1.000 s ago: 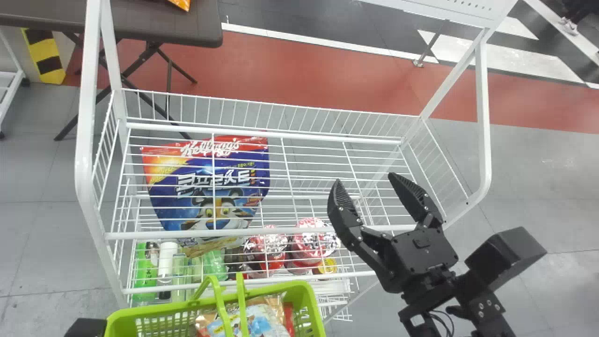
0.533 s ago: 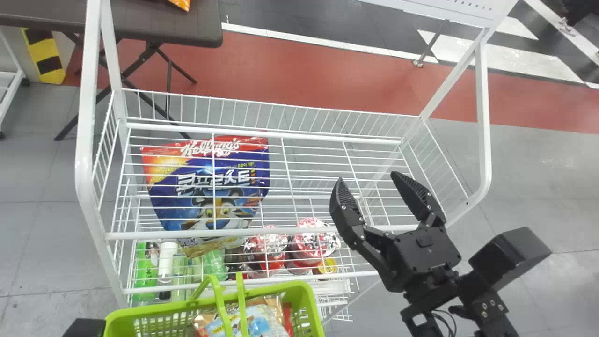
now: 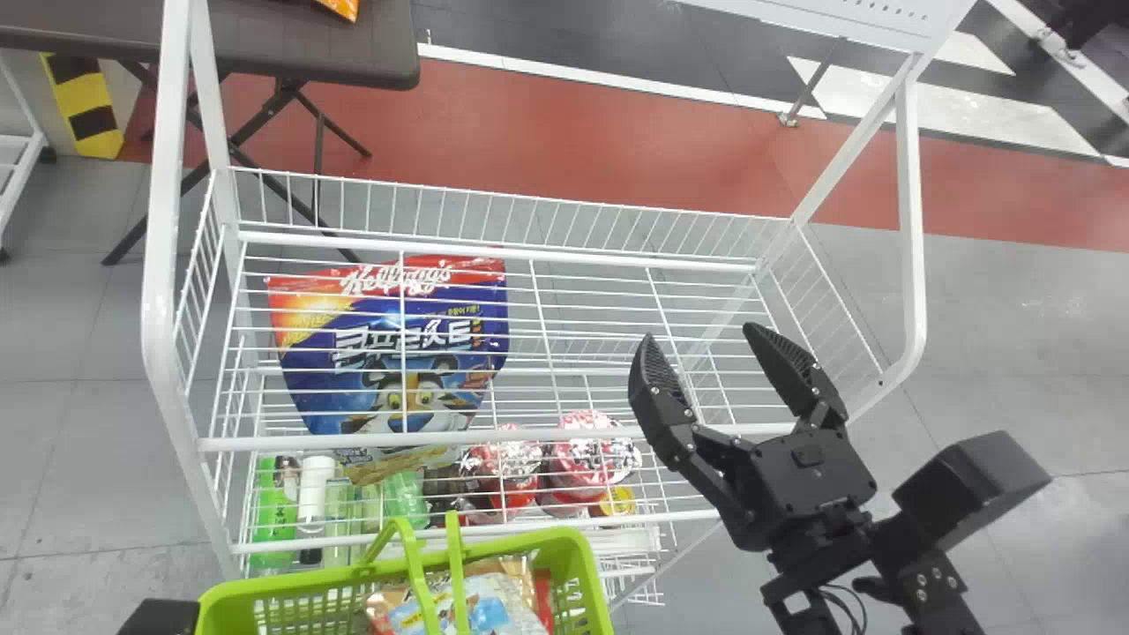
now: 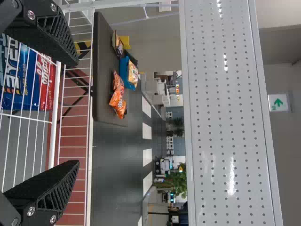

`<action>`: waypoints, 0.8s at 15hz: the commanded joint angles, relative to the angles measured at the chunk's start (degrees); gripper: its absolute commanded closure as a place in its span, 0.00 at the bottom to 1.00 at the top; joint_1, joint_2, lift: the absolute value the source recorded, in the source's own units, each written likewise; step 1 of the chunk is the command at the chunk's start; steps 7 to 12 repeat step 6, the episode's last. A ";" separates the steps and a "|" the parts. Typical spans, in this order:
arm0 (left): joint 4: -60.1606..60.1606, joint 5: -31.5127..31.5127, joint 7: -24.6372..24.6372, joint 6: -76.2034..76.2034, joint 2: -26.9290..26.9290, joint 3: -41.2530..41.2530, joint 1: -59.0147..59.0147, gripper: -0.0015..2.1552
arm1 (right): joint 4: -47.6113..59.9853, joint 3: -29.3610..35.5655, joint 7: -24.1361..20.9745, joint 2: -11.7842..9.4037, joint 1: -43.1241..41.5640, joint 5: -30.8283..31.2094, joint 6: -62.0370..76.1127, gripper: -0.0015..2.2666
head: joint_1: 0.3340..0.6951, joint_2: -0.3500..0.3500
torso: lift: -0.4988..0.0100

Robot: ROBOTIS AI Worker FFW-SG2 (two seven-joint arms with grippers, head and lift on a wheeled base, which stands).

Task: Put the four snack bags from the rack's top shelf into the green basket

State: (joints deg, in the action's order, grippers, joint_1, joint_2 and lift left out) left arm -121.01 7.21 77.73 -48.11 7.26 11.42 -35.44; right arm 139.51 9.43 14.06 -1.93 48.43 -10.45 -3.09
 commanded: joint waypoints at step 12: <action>-0.28 0.00 0.05 0.51 0.04 0.00 -0.33 0.73 | -0.38 0.85 0.09 0.00 0.00 -1.06 1.72 0.03 | 1.00 0.00 | 0.98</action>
